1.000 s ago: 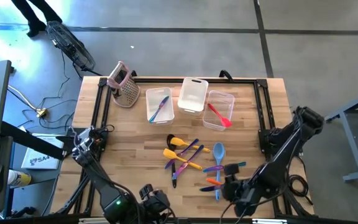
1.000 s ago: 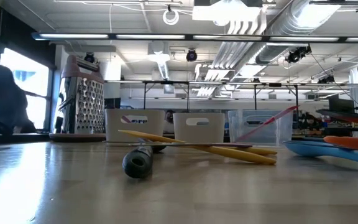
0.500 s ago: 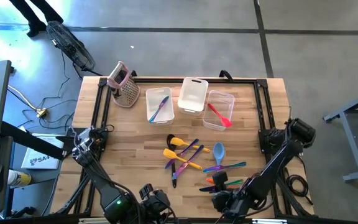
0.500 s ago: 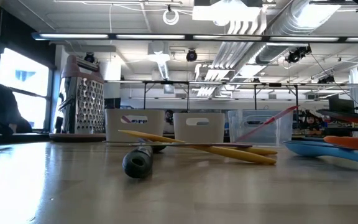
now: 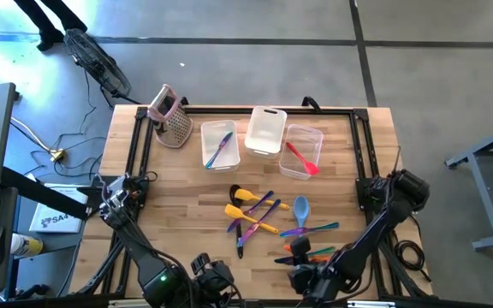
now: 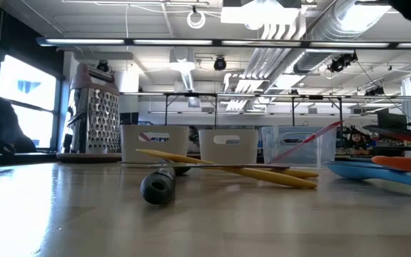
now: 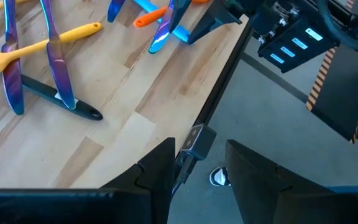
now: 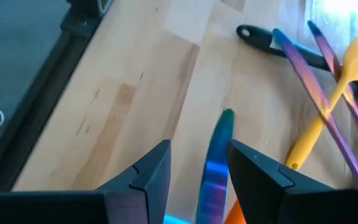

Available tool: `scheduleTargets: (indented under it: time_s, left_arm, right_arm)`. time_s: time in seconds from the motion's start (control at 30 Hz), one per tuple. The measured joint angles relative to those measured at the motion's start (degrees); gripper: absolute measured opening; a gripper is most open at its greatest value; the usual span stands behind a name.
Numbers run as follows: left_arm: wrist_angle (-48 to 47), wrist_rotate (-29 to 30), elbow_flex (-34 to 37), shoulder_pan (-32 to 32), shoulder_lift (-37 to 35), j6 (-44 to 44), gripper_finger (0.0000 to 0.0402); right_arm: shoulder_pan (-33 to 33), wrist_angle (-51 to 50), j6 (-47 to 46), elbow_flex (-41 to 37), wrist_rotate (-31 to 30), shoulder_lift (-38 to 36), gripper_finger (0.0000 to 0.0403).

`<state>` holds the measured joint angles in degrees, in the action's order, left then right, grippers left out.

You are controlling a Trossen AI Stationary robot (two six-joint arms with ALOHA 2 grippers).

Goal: Pick & Place Kitchen Items
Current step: Put the violet table knife into the left white bin

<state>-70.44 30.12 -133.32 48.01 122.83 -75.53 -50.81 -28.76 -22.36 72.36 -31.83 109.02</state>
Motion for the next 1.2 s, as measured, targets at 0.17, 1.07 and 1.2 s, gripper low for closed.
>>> scheduleTargets:
  time_s: [0.17,1.07,1.2]
  left_arm:
    - [0.14,-0.02,0.0,0.0,-0.02,0.0,0.0138]
    - [0.01,-0.15,0.0,0.01,-0.04,-1.29,0.0138]
    - [0.01,-0.13,0.0,0.0,-0.04,-1.29,0.0138]
  right_arm:
    - [0.17,-0.05,-0.03,0.0,-0.26,1.16,0.0149]
    - [0.33,-1.0,-0.03,0.02,-6.78,4.93,0.0149]
    - [0.33,-1.79,-0.05,0.02,-7.95,4.89,0.0149]
